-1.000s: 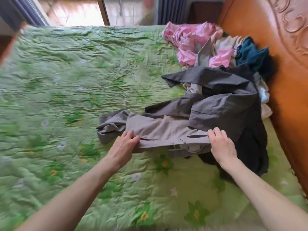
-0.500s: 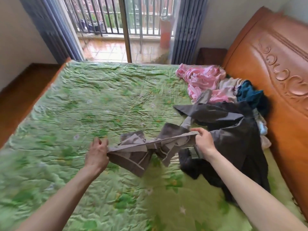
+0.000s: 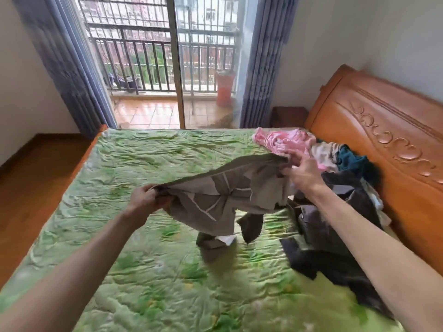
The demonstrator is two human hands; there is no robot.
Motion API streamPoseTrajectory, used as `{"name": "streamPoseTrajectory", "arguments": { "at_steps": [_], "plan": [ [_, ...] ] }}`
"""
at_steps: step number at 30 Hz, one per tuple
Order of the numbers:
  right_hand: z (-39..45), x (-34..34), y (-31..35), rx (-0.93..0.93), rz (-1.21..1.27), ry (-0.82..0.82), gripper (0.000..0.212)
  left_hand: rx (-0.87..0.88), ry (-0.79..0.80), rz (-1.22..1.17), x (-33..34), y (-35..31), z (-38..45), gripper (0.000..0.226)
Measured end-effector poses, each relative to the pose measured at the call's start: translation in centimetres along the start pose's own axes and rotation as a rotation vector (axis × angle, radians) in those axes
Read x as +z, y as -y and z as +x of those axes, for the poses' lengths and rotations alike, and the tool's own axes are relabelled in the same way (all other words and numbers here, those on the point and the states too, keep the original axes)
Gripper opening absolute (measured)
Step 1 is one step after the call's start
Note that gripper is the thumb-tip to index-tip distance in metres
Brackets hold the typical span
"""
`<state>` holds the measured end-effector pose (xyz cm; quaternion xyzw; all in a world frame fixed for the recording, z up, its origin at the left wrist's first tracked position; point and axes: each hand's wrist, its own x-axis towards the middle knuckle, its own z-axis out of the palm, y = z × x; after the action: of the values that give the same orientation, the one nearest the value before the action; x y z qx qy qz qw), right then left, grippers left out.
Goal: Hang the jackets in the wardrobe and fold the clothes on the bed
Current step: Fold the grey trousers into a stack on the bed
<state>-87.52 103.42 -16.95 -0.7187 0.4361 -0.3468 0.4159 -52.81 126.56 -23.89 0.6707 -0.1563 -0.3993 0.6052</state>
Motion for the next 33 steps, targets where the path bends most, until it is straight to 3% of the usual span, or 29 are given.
{"name": "streamPoseTrajectory", "arguments": {
  "at_steps": [2, 6, 11, 15, 19, 28, 33],
  "plan": [
    [0.2, 0.8, 2.6, -0.114, -0.150, -0.075, 0.032, 0.053, 0.055, -0.007, -1.5, -2.6, 0.3, 0.010],
    [1.7, 1.4, 6.9, -0.206, -0.219, -0.193, 0.025, 0.183, 0.151, 0.210, -4.0, -7.2, 1.2, 0.042],
    [4.1, 1.1, 11.6, -0.307, -0.368, -0.238, 0.021, 0.396, -0.106, 0.401, -4.4, -10.8, 2.0, 0.007],
    [6.4, 0.7, 16.3, -0.456, -0.438, -0.162, 0.028, 0.607, -0.409, 0.728, -5.1, -15.1, 0.6, 0.029],
    [8.8, 1.7, 21.7, -0.555, -0.369, -0.099, 0.021, 0.687, -0.605, 0.781, -6.6, -19.6, 0.6, 0.044],
    [14.9, 3.9, 38.5, -0.703, -0.245, -0.315, 0.029, 0.874, -0.635, 0.958, -10.6, -33.2, -1.2, 0.045],
    [16.1, 3.0, 42.1, -0.637, -0.123, -0.375, 0.017, 0.981, -0.854, 0.943, -9.9, -38.6, -2.7, 0.045]
  ]
}}
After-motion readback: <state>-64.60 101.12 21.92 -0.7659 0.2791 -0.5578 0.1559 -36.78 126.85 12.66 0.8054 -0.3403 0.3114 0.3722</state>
